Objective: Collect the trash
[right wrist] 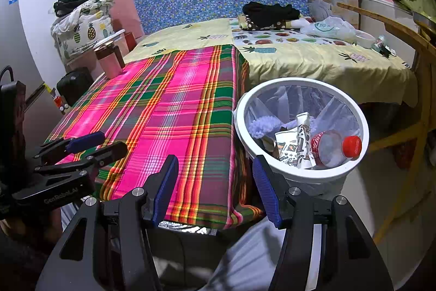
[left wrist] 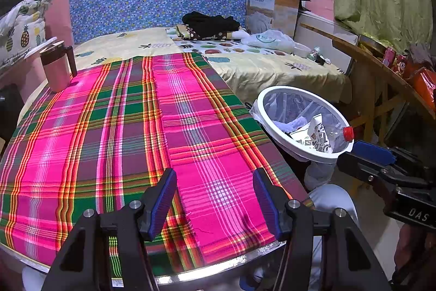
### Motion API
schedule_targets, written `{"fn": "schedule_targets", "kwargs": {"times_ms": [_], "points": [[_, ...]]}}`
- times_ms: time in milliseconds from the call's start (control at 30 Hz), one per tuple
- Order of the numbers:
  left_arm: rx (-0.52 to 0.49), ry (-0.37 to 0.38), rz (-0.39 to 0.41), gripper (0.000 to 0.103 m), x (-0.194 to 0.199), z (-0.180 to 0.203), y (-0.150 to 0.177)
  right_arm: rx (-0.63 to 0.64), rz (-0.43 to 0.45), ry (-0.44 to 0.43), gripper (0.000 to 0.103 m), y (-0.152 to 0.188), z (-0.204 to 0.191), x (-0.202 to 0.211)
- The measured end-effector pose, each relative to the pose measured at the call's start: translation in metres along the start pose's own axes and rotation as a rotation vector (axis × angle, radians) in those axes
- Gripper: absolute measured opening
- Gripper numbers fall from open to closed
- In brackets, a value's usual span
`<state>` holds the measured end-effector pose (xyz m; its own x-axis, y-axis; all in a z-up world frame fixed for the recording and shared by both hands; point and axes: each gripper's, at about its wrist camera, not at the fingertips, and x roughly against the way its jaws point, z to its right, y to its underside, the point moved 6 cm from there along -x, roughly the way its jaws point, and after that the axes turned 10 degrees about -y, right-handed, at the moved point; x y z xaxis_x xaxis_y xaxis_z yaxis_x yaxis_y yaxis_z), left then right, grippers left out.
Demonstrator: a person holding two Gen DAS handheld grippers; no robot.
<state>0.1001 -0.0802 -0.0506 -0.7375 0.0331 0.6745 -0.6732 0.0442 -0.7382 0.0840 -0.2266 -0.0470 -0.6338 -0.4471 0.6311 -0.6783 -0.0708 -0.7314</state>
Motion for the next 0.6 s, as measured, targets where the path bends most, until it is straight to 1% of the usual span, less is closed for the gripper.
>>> {"fn": "schedule_targets", "kwargs": {"times_ms": [600], "points": [[0.012,0.006,-0.003,0.058,0.0048,0.0005,-0.0011,0.001,-0.001,0.0,0.058,0.0,-0.0011,0.0]]}}
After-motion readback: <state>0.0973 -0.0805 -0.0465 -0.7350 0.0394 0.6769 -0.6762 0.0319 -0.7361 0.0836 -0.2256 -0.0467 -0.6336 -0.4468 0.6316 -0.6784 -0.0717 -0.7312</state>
